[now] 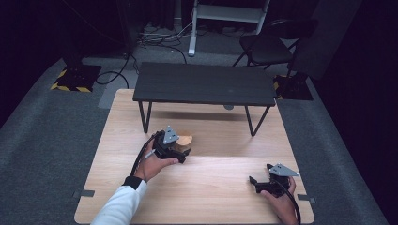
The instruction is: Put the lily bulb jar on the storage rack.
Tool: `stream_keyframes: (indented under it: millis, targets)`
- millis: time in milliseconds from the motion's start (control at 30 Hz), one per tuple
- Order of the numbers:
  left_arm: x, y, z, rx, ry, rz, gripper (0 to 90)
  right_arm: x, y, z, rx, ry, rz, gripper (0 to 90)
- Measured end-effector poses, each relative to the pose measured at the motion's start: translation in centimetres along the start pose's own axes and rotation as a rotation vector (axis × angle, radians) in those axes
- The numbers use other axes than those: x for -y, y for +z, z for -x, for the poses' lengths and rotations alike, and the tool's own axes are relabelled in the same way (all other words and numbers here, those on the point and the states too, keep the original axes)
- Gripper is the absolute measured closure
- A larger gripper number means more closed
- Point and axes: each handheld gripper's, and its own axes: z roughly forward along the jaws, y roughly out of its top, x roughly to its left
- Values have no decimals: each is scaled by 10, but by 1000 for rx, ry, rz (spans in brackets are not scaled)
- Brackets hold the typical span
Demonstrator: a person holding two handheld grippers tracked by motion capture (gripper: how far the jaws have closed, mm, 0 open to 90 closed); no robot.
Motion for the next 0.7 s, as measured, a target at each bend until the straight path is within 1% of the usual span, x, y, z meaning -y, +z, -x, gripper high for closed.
stream_keyframes:
  millis: [67,167,267,333,400,467,500,567,667,700]
  targets:
    - [1,4,1,0,-12,17,41,0,0,0,0,0,0,0]
    - [-2,10,2,-7,-1,15,57,0,0,0,0,0,0,0]
    - [-1,16,1,-11,-20,20,64,0,0,0,0,0,0,0]
    - [-2,21,5,-33,0,10,83,0,0,0,0,0,0,0]
    - [-1,25,5,-37,-4,5,110,0,0,0,0,0,0,0]
    - [0,28,8,-58,12,4,158,0,0,0,0,0,0,0]
    - [1,29,9,-63,13,6,177,0,0,0,0,0,0,0]
    - [2,30,7,-61,7,13,212,0,0,0,0,0,0,0]
    - [4,32,5,-62,-9,23,220,0,0,0,0,0,0,0]
    - [5,32,4,-62,-21,25,224,0,0,0,0,0,0,0]
